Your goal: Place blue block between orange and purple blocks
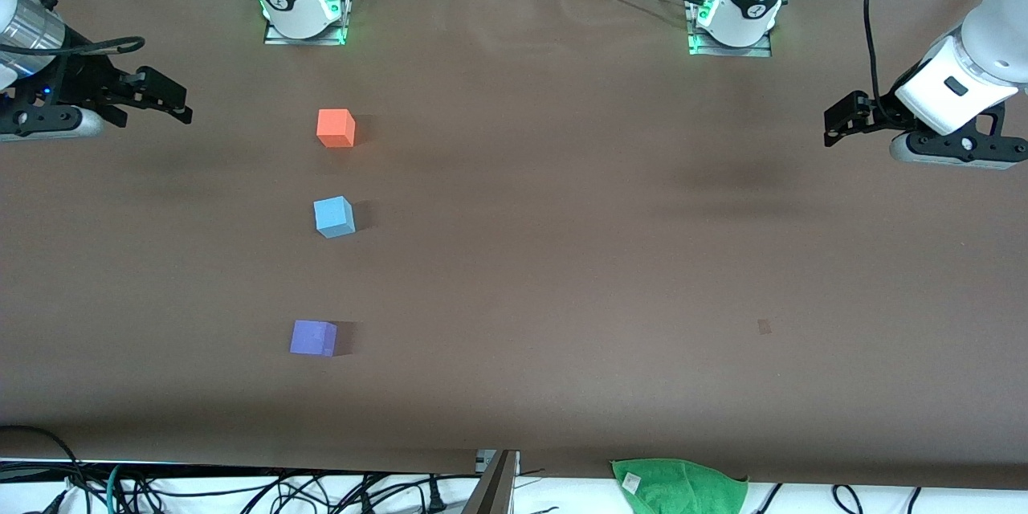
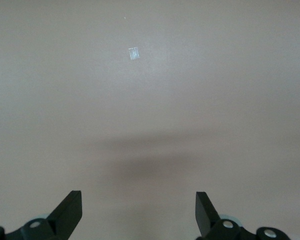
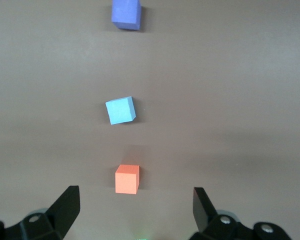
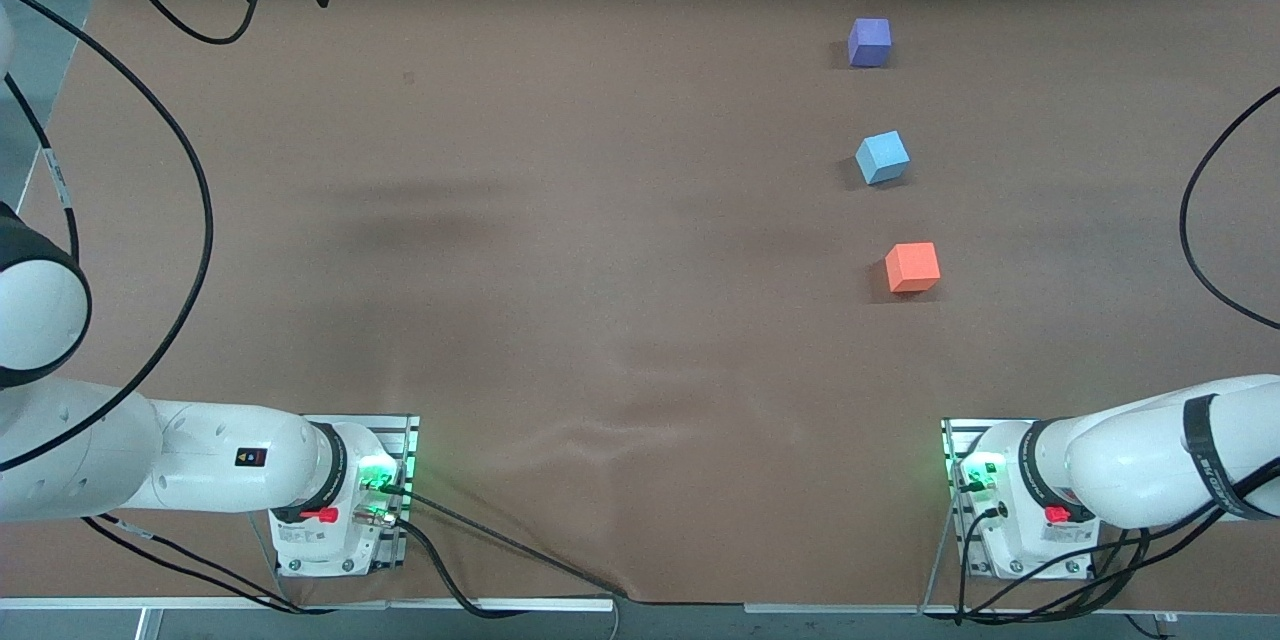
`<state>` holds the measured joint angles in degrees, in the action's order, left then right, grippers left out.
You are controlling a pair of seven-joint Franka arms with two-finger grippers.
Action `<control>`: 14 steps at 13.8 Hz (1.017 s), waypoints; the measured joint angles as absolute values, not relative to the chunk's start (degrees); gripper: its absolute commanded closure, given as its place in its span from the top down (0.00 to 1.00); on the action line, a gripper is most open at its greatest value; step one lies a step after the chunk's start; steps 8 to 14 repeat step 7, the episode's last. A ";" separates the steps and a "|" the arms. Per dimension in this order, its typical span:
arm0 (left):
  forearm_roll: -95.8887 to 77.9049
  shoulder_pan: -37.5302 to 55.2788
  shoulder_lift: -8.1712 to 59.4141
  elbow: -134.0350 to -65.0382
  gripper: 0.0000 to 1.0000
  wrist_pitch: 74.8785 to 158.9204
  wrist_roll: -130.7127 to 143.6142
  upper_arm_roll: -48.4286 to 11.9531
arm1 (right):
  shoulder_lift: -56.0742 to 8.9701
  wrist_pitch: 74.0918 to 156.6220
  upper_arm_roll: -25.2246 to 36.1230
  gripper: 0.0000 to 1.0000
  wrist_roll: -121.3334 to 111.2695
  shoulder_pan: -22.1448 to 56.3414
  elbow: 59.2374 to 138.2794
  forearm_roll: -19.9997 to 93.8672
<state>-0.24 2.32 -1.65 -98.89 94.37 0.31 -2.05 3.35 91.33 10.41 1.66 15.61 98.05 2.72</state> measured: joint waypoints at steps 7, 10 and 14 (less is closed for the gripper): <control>-0.24 2.32 -1.65 -98.89 1.00 94.29 0.31 -2.05 | 3.46 90.95 4.67 1.00 2.05 12.13 97.86 2.13; -0.24 2.32 -1.65 -98.89 1.00 94.29 0.31 -2.05 | 3.46 90.95 4.67 1.00 2.05 12.13 97.86 2.13; -0.24 2.32 -1.65 -98.89 1.00 94.29 0.31 -2.05 | 3.46 90.95 4.67 1.00 2.05 12.13 97.86 2.13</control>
